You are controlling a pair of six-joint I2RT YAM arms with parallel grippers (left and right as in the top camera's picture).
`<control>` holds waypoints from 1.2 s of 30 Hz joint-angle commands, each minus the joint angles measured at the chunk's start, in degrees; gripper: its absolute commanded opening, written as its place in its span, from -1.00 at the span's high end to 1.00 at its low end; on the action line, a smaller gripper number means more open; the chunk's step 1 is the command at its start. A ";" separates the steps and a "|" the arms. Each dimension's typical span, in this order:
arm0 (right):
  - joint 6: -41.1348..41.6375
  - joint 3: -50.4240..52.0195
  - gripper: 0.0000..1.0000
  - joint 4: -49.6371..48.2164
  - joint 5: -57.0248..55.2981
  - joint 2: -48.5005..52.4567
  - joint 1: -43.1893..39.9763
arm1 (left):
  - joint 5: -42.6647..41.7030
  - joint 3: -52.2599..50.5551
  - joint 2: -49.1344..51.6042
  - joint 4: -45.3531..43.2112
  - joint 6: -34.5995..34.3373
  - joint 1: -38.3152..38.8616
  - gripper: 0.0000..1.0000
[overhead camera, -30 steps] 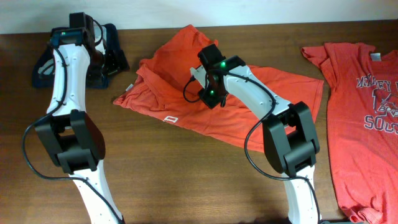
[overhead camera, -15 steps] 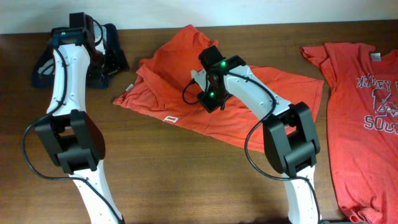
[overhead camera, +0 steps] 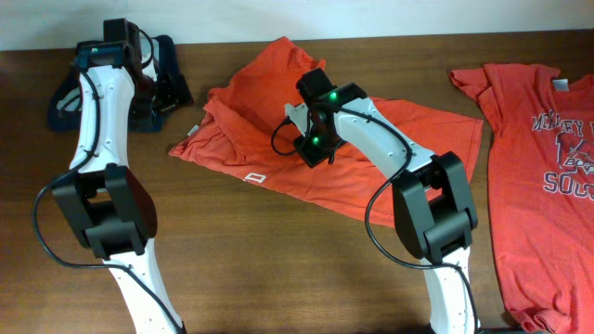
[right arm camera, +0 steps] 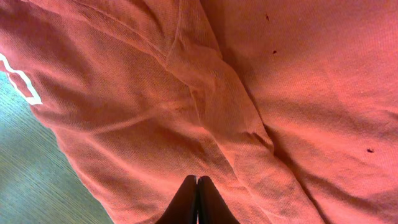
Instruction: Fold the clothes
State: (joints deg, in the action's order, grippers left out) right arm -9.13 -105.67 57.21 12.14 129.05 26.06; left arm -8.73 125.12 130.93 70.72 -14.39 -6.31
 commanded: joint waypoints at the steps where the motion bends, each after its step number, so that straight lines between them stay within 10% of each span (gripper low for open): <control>1: 1.11 0.68 0.87 0.02 1.01 -1.16 0.22 | 0.22 0.70 -1.95 0.04 0.33 0.20 -0.99; 36: 1.07 3.89 0.87 -4.24 0.74 -0.59 0.22 | 0.22 0.70 -1.95 0.07 0.33 0.20 -0.98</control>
State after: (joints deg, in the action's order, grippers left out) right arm -8.71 -102.08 53.28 12.14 129.05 26.06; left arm -8.73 125.12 130.93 70.74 -14.37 -6.31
